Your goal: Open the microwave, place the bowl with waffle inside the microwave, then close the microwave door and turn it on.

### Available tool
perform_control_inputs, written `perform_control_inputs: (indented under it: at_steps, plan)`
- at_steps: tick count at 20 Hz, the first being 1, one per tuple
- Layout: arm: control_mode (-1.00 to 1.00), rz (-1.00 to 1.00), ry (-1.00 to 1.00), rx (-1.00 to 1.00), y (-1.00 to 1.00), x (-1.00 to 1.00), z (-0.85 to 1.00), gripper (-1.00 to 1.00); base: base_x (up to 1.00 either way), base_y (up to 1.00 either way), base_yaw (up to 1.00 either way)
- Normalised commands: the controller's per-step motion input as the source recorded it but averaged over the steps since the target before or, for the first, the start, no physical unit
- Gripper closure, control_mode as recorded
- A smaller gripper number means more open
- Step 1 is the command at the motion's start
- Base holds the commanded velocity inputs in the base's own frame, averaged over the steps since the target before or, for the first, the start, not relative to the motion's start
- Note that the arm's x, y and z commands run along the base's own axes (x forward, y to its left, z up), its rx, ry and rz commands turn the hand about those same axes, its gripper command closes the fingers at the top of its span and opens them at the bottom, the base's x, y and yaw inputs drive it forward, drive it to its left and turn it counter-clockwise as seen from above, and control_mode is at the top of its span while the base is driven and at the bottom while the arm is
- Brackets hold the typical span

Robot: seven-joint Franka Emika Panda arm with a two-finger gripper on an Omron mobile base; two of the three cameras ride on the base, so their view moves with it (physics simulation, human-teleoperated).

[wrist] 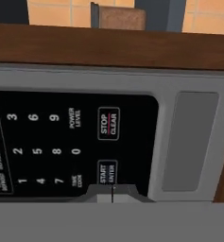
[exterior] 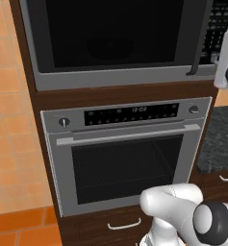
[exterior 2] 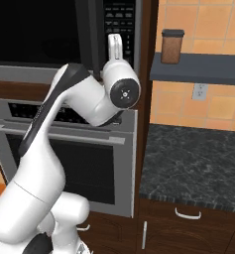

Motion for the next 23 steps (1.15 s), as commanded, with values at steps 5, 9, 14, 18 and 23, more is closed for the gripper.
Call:
perform_control_inputs:
  at_steps: [5,9,14,18,23]
  plan:
    - [-1.0,0.0,0.0,-0.01,0.15,0.42,0.0,1.0,0.0,0.0,0.0]
    - [-1.0,0.0,0.0,-0.09,0.48,0.52,-0.12,1.0,0.0,0.0,0.0]
    - [-1.0,-0.01,0.0,-0.13,0.44,0.8,-0.44,1.0,0.0,0.0,0.0]
    - [-1.0,0.0,0.0,-0.28,0.8,0.99,-0.96,1.0,0.0,0.0,0.0]
    - [-1.0,0.0,0.0,-0.34,0.98,1.0,-0.99,1.0,0.0,0.0,0.0]
